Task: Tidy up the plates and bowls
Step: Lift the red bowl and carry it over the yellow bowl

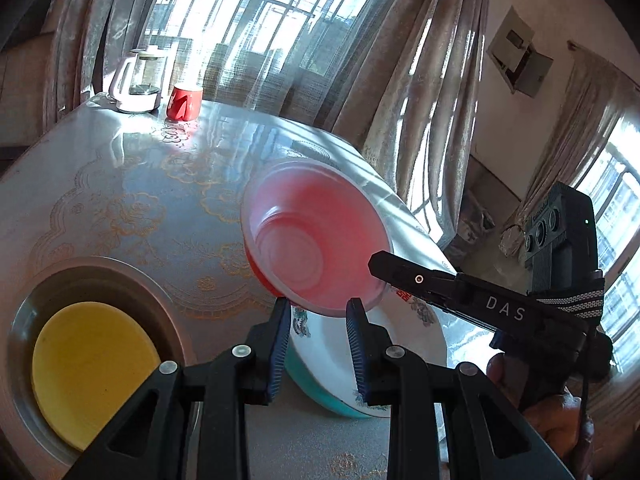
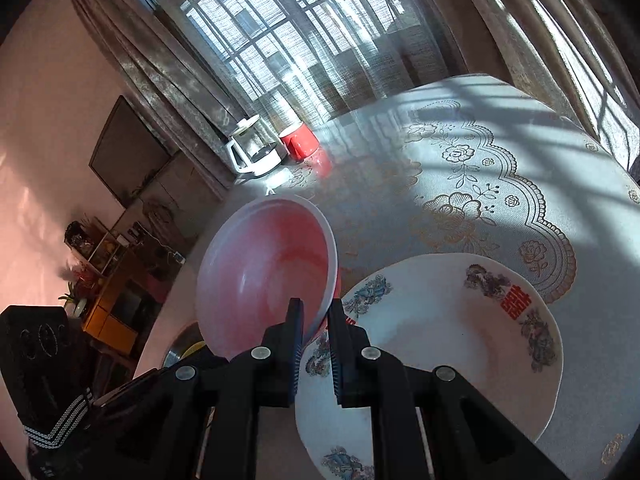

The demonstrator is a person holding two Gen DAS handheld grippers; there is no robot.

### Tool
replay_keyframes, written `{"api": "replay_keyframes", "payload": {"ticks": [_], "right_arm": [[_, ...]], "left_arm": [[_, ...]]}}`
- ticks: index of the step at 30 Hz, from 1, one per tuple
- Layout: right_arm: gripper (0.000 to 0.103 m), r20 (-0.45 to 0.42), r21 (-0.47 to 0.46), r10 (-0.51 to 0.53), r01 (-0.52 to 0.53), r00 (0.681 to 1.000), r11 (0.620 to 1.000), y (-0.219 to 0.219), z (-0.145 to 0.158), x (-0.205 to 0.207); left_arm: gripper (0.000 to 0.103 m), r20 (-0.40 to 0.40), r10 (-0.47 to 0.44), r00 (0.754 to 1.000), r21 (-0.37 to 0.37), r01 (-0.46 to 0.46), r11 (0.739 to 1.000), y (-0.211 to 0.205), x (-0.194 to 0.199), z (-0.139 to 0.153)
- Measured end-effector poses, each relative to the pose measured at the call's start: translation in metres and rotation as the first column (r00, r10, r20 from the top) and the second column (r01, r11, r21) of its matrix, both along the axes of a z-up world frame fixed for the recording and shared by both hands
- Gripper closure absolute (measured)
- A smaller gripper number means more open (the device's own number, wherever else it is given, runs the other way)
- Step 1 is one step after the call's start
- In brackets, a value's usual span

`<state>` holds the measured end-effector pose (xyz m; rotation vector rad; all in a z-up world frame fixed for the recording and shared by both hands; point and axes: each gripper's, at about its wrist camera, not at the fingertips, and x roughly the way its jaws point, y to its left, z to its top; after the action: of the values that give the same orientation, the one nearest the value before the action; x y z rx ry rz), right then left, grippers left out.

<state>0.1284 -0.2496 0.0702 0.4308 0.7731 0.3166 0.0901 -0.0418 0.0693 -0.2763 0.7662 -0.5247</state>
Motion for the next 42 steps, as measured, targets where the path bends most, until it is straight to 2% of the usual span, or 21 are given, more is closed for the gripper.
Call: {"api": "replay_keyframes", "payload": {"ticks": [7, 13, 21, 34, 42], "right_arm": [[0.091, -0.003, 0.003, 0.107, -0.107, 0.994, 0.994, 0.041, 0.001, 0.003], [0.091, -0.008, 0.023, 0.211, -0.211, 0.977, 0.977, 0.084, 0.002, 0.006], [0.091, -0.06, 0.03, 0.314, -0.312, 0.948, 0.949, 0.131, -0.014, 0.005], [0.091, -0.166, 0.049, 0.365, -0.362, 0.916, 0.931, 0.145, -0.042, -0.007], [0.09, -0.205, 0.042, 0.355, -0.354, 0.912, 0.934, 0.144, -0.054, -0.01]], "left_arm": [[0.075, 0.003, 0.084, 0.996, -0.004, -0.084, 0.996, 0.045, -0.017, 0.002], [0.075, -0.009, 0.171, 0.985, -0.026, -0.171, 0.985, 0.092, -0.029, -0.001], [0.075, -0.067, 0.257, 0.964, -0.058, -0.261, 0.964, 0.14, -0.044, -0.017], [0.075, -0.148, 0.271, 0.951, -0.052, -0.281, 0.958, 0.157, -0.064, -0.044], [0.075, -0.184, 0.278, 0.943, -0.032, -0.288, 0.957, 0.157, -0.061, -0.055]]}}
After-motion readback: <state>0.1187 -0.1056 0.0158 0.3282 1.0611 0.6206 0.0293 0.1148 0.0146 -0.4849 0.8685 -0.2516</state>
